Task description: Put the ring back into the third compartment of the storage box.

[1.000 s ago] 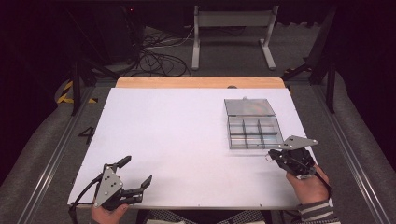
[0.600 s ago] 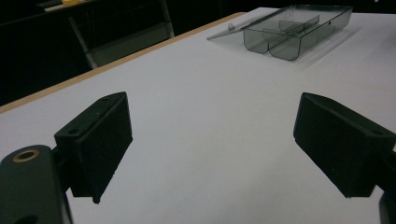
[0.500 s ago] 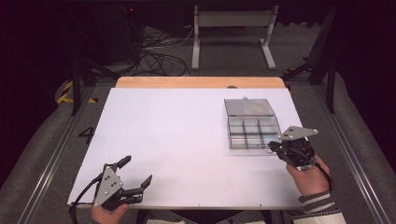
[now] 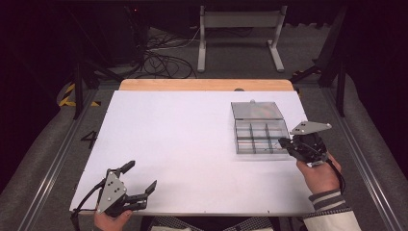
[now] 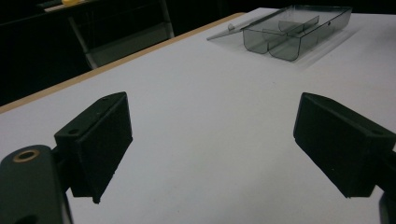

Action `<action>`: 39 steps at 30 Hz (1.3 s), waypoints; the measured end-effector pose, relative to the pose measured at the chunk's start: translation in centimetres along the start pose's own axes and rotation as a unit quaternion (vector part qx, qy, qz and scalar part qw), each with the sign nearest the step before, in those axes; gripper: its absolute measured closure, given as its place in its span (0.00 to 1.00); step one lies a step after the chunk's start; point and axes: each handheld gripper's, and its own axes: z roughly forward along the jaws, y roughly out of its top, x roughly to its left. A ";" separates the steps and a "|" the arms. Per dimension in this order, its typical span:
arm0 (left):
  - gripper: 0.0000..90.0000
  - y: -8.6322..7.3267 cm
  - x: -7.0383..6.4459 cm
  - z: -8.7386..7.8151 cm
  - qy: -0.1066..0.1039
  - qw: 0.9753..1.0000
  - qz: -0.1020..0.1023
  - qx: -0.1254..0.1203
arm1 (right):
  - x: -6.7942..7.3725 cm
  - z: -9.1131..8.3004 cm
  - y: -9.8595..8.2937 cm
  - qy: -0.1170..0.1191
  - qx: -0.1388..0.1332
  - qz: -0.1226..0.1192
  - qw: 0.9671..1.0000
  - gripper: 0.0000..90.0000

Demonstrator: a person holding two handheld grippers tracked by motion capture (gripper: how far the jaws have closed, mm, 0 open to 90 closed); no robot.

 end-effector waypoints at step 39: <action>0.14 0.0 0.0 0.0 -0.001 1.000 0.002 0.000 | -4.4 4.3 2.2 -0.027 0.015 0.040 0.999 0.96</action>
